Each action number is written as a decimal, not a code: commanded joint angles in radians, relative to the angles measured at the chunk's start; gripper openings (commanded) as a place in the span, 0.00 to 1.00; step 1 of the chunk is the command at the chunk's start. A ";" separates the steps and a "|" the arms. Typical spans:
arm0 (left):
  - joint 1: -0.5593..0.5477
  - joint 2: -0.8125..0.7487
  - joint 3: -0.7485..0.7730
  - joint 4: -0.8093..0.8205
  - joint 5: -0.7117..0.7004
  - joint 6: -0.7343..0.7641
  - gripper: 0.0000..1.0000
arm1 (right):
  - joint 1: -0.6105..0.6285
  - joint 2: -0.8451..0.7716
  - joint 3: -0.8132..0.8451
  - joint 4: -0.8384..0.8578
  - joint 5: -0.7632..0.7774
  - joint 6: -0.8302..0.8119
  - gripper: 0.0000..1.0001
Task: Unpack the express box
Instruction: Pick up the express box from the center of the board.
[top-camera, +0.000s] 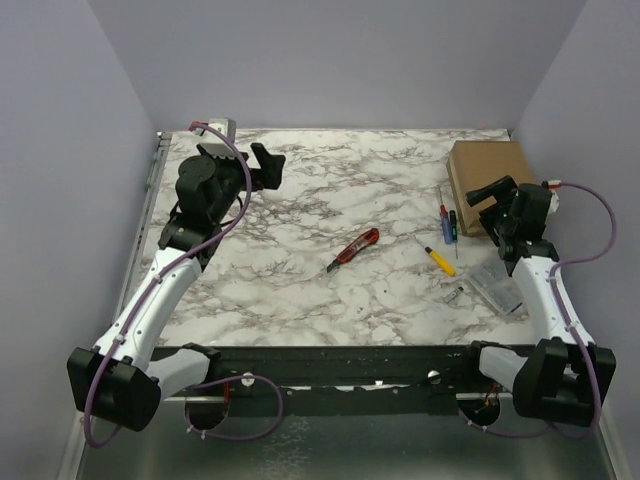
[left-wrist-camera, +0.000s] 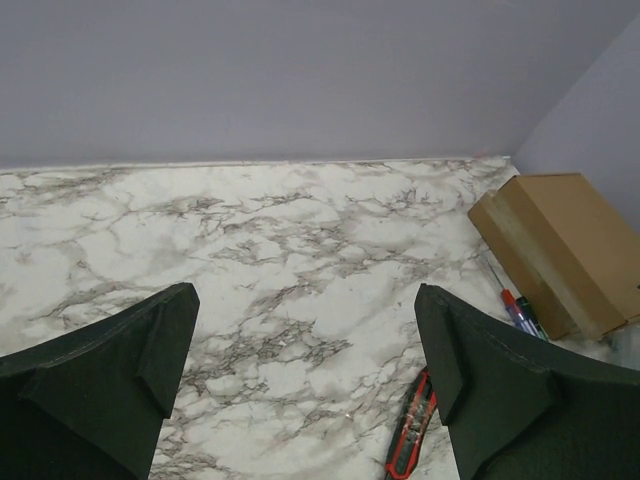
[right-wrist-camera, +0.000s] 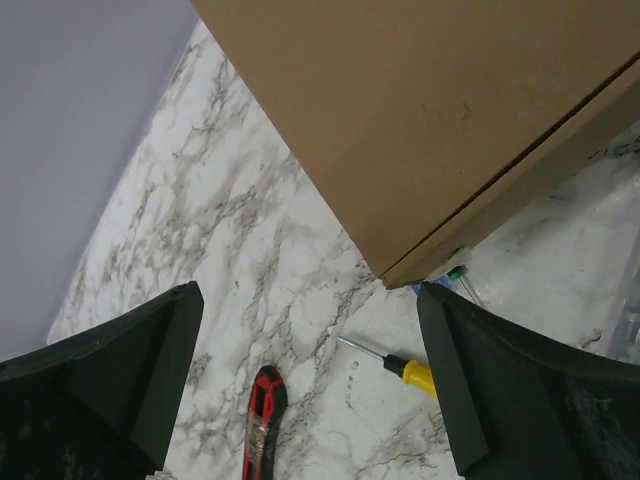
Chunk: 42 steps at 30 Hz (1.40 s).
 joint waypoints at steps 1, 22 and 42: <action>-0.023 -0.024 -0.016 0.033 0.041 -0.016 0.99 | -0.025 -0.079 0.000 0.046 0.026 0.047 1.00; -0.063 -0.019 -0.044 0.069 0.083 -0.063 0.99 | -0.410 0.023 -0.217 0.295 -0.416 0.180 1.00; -0.065 -0.013 -0.051 0.086 0.106 -0.078 0.99 | -0.410 0.206 -0.312 0.586 -0.443 0.356 1.00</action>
